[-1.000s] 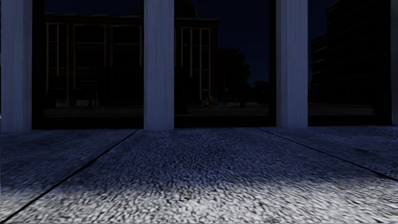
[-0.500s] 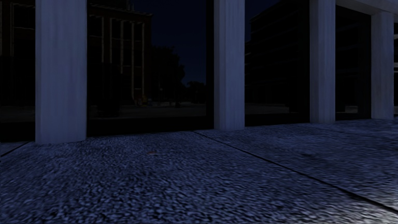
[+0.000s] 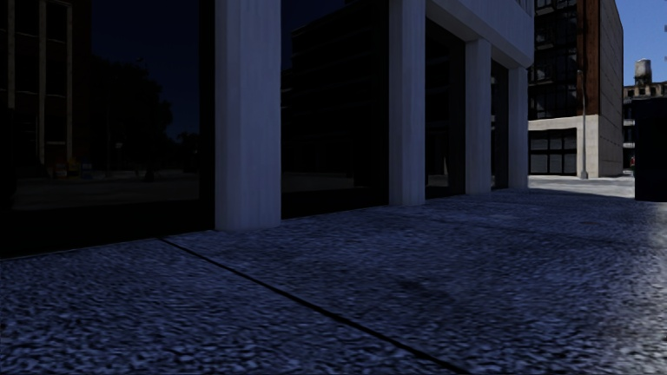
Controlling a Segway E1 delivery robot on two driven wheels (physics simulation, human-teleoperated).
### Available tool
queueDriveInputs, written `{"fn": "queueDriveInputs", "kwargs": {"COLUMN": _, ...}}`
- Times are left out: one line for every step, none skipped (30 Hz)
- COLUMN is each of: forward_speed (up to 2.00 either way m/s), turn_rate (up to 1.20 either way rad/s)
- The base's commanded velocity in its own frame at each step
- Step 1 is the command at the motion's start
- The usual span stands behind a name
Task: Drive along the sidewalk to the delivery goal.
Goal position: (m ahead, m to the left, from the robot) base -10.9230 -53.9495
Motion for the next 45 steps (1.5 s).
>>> {"fn": "queueDriveInputs", "kwargs": {"forward_speed": 2.0, "turn_rate": -0.82}}
{"fn": "queueDriveInputs", "kwargs": {"forward_speed": 2.0, "turn_rate": -0.82}}
{"fn": "queueDriveInputs", "kwargs": {"forward_speed": 2.0, "turn_rate": -0.82}}
{"fn": "queueDriveInputs", "kwargs": {"forward_speed": 2.0, "turn_rate": -0.82}}
{"fn": "queueDriveInputs", "kwargs": {"forward_speed": 2.0, "turn_rate": -0.82}}
{"fn": "queueDriveInputs", "kwargs": {"forward_speed": 2.0, "turn_rate": -0.82}}
{"fn": "queueDriveInputs", "kwargs": {"forward_speed": 2.0, "turn_rate": -0.82}}
{"fn": "queueDriveInputs", "kwargs": {"forward_speed": 2.0, "turn_rate": -0.82}}
{"fn": "queueDriveInputs", "kwargs": {"forward_speed": 2.0, "turn_rate": -0.82}}
{"fn": "queueDriveInputs", "kwargs": {"forward_speed": 2.0, "turn_rate": -0.82}}
{"fn": "queueDriveInputs", "kwargs": {"forward_speed": 2.0, "turn_rate": -0.82}}
{"fn": "queueDriveInputs", "kwargs": {"forward_speed": 2.0, "turn_rate": -0.82}}
{"fn": "queueDriveInputs", "kwargs": {"forward_speed": 2.0, "turn_rate": -0.82}}
{"fn": "queueDriveInputs", "kwargs": {"forward_speed": 2.0, "turn_rate": -0.82}}
{"fn": "queueDriveInputs", "kwargs": {"forward_speed": 2.0, "turn_rate": -0.82}}
{"fn": "queueDriveInputs", "kwargs": {"forward_speed": 2.0, "turn_rate": -0.82}}
{"fn": "queueDriveInputs", "kwargs": {"forward_speed": 2.0, "turn_rate": -0.82}}
{"fn": "queueDriveInputs", "kwargs": {"forward_speed": 2.0, "turn_rate": -0.82}}
{"fn": "queueDriveInputs", "kwargs": {"forward_speed": 2.0, "turn_rate": -0.82}}
{"fn": "queueDriveInputs", "kwargs": {"forward_speed": 2.0, "turn_rate": -0.82}}
{"fn": "queueDriveInputs", "kwargs": {"forward_speed": 2.0, "turn_rate": -0.82}}
{"fn": "queueDriveInputs", "kwargs": {"forward_speed": 2.0, "turn_rate": -0.82}}
{"fn": "queueDriveInputs", "kwargs": {"forward_speed": 2.0, "turn_rate": -0.82}}
{"fn": "queueDriveInputs", "kwargs": {"forward_speed": 2.0, "turn_rate": -0.82}}
{"fn": "queueDriveInputs", "kwargs": {"forward_speed": 2.0, "turn_rate": -0.82}}
{"fn": "queueDriveInputs", "kwargs": {"forward_speed": 2.0, "turn_rate": -0.82}}
{"fn": "queueDriveInputs", "kwargs": {"forward_speed": 2.0, "turn_rate": -0.82}}
{"fn": "queueDriveInputs", "kwargs": {"forward_speed": 2.0, "turn_rate": -0.82}}
{"fn": "queueDriveInputs", "kwargs": {"forward_speed": 2.0, "turn_rate": -0.82}}
{"fn": "queueDriveInputs", "kwargs": {"forward_speed": 2.0, "turn_rate": -0.82}}
{"fn": "queueDriveInputs", "kwargs": {"forward_speed": 2.0, "turn_rate": -0.82}}
{"fn": "queueDriveInputs", "kwargs": {"forward_speed": 2.0, "turn_rate": -0.82}}
{"fn": "queueDriveInputs", "kwargs": {"forward_speed": 2.0, "turn_rate": -0.82}}
{"fn": "queueDriveInputs", "kwargs": {"forward_speed": 2.0, "turn_rate": -0.82}}
{"fn": "queueDriveInputs", "kwargs": {"forward_speed": 2.0, "turn_rate": -0.82}}
{"fn": "queueDriveInputs", "kwargs": {"forward_speed": 2.0, "turn_rate": -0.82}}
{"fn": "queueDriveInputs", "kwargs": {"forward_speed": 2.0, "turn_rate": -0.82}}
{"fn": "queueDriveInputs", "kwargs": {"forward_speed": 2.0, "turn_rate": -0.82}}
{"fn": "queueDriveInputs", "kwargs": {"forward_speed": 2.0, "turn_rate": -0.82}}
{"fn": "queueDriveInputs", "kwargs": {"forward_speed": 2.0, "turn_rate": -0.82}}
{"fn": "queueDriveInputs", "kwargs": {"forward_speed": 2.0, "turn_rate": -0.82}}
{"fn": "queueDriveInputs", "kwargs": {"forward_speed": 2.0, "turn_rate": -0.82}}
{"fn": "queueDriveInputs", "kwargs": {"forward_speed": 2.0, "turn_rate": -0.82}}
{"fn": "queueDriveInputs", "kwargs": {"forward_speed": 2.0, "turn_rate": -0.82}}
{"fn": "queueDriveInputs", "kwargs": {"forward_speed": 2.0, "turn_rate": -0.82}}
